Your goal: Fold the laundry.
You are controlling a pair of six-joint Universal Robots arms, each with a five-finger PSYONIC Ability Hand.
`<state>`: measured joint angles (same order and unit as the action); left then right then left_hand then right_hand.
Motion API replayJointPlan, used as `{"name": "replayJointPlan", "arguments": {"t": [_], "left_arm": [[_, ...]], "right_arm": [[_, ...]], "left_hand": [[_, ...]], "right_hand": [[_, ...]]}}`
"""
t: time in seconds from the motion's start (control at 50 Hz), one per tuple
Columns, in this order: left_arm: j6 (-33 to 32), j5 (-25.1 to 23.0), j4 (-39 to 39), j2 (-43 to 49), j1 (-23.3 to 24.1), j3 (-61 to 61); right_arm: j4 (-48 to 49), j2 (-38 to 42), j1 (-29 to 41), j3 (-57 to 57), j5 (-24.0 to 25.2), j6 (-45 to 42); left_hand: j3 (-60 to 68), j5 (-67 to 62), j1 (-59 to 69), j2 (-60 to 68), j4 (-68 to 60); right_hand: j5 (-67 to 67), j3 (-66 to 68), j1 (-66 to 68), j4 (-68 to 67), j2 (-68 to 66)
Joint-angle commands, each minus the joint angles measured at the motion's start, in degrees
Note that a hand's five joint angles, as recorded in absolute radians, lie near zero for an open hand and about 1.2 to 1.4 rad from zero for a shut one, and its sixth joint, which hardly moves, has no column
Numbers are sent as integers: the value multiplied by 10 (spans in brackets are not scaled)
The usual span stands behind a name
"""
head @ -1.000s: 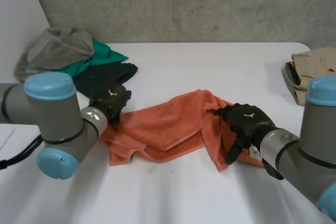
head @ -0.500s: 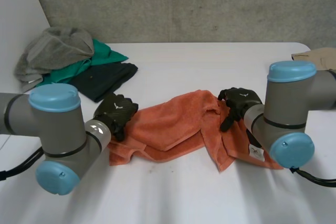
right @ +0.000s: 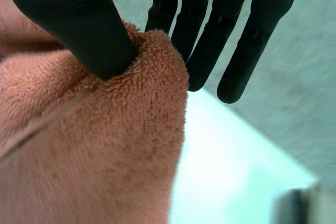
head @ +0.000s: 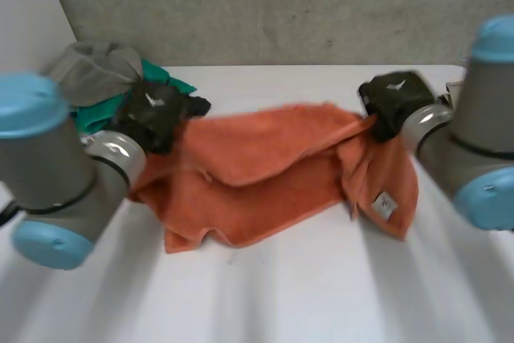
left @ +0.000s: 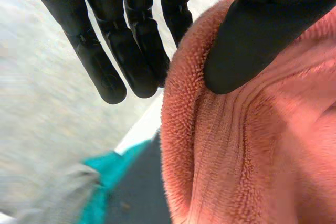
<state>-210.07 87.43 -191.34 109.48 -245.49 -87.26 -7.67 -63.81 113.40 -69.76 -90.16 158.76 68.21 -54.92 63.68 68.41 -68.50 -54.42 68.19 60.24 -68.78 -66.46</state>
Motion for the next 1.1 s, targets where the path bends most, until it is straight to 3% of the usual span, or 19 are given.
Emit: {"name": "replayJointPlan", "arguments": {"t": [0.02, 0.1, 0.2, 0.3, 0.46, 0.52, 0.6, 0.68, 0.72, 0.82, 0.92, 1.0, 1.1], "left_arm": [[2, -2, 5, -133, -22, -47], [20, -4, 6, -170, -22, -70], [55, -7, 8, -170, -13, -87], [65, -10, 3, -107, -5, -83], [61, 5, 5, 66, 13, 15], [47, 12, -1, 116, 12, 85], [10, 20, -25, 134, 12, 210], [4, 22, -125, 127, 14, 295], [7, 25, -180, 116, 19, 314], [10, 22, -171, 59, 29, 273], [19, 20, -128, 30, 32, 169], [45, 16, -107, -3, 29, 79], [66, 12, -104, -16, 33, -11]], "right_arm": [[-45, -100, -44, -16, 1, -144], [-62, -153, -54, -17, 16, -148], [-97, -163, -56, -22, 65, -152], [-111, -72, -62, -8, 93, -154], [-102, 64, -60, 81, 53, -233], [-59, 94, -56, 127, 32, -250], [129, 98, -53, 181, 17, -246], [272, 49, -53, 180, 17, -246], [286, 29, -52, 176, 21, -246], [206, -12, -54, 175, 52, -246], [32, -24, -63, 172, 94, -246], [-50, -24, -80, 148, 116, -246], [-103, -24, -105, 112, 150, -246]], "left_hand": [[118, -151, 163, 116, -115], [118, -151, 163, 116, -115], [118, -151, 163, 116, -115], [118, -151, 163, 116, -115], [118, -151, 163, 116, -115], [118, -151, 163, 116, -115], [118, -151, 163, 116, -115], [118, -151, 163, 116, -115], [118, -151, 163, 116, -115], [118, -151, 163, 116, -115], [118, -151, 163, 116, -115], [118, -151, 163, 116, -115], [118, -151, 163, 116, -115]], "right_hand": [[-156, 118, 198, -112, -135], [-156, 118, 198, -112, -135], [-156, 118, 198, -112, -135], [-156, 118, 198, -112, -135], [-156, 118, 198, -112, -135], [-156, 118, 198, -112, -135], [-156, 118, 198, -112, -135], [-156, 118, 198, -112, -135], [-156, 118, 198, -112, -135], [-156, 118, 198, -112, -135], [-156, 118, 198, -112, -135], [-156, 118, 198, -112, -135], [-156, 118, 198, -112, -135]]}}
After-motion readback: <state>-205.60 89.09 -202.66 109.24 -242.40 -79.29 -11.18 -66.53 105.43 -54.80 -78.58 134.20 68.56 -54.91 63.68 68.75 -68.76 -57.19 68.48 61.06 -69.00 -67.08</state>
